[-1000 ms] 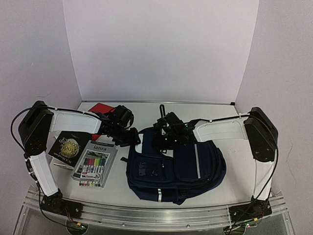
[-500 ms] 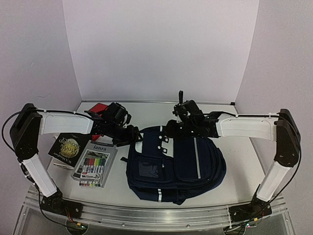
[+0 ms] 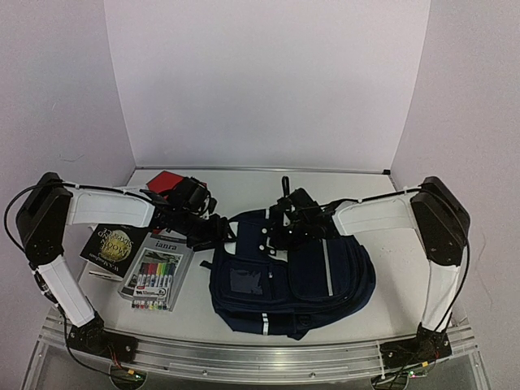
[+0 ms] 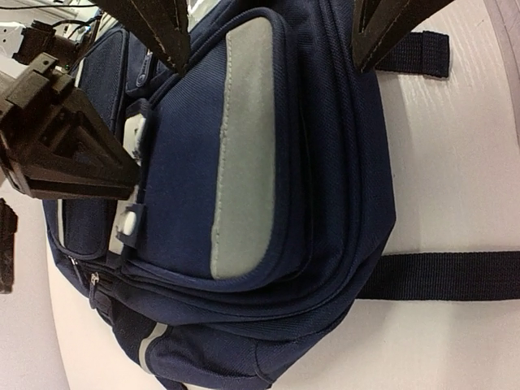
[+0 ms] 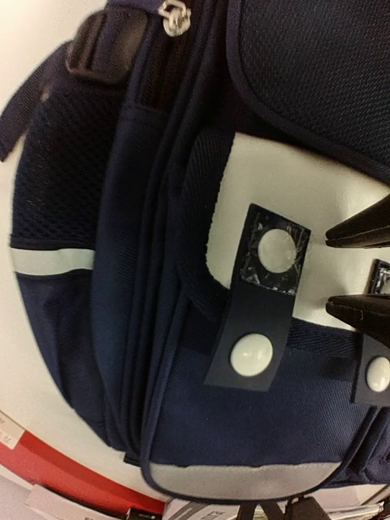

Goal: Pack the student bag
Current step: Adjust the student bag at the center of the board.

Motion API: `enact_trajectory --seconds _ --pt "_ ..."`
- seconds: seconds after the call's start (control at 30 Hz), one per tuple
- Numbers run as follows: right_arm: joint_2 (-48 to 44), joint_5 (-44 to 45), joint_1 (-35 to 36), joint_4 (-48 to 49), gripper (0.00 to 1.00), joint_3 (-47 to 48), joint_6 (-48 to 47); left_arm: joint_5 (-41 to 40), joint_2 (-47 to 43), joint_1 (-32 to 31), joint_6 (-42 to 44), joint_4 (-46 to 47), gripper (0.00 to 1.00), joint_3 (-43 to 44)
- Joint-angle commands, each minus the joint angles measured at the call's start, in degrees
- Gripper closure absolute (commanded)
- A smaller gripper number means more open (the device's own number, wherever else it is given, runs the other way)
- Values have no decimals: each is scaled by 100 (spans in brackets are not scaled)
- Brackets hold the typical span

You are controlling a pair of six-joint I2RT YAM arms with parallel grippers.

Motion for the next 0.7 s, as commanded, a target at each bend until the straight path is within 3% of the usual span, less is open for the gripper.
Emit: enact_trajectory --seconds 0.0,0.17,0.33,0.5,0.57,0.67 --pt "559 -210 35 158 85 219 -50 407 204 27 -230 518 33 -62" --pt "338 -98 33 173 84 115 -29 622 547 25 -365 861 39 -51" --pt "-598 259 -54 91 62 -306 13 640 832 27 -392 976 63 125" --pt "-1718 363 -469 17 44 -1236 230 537 949 68 -298 1000 79 184" --pt "-2132 382 -675 -6 37 -1633 333 606 956 164 -276 1055 81 169" --pt "-2642 352 -1022 -77 35 -2239 503 604 868 287 -116 934 76 255"
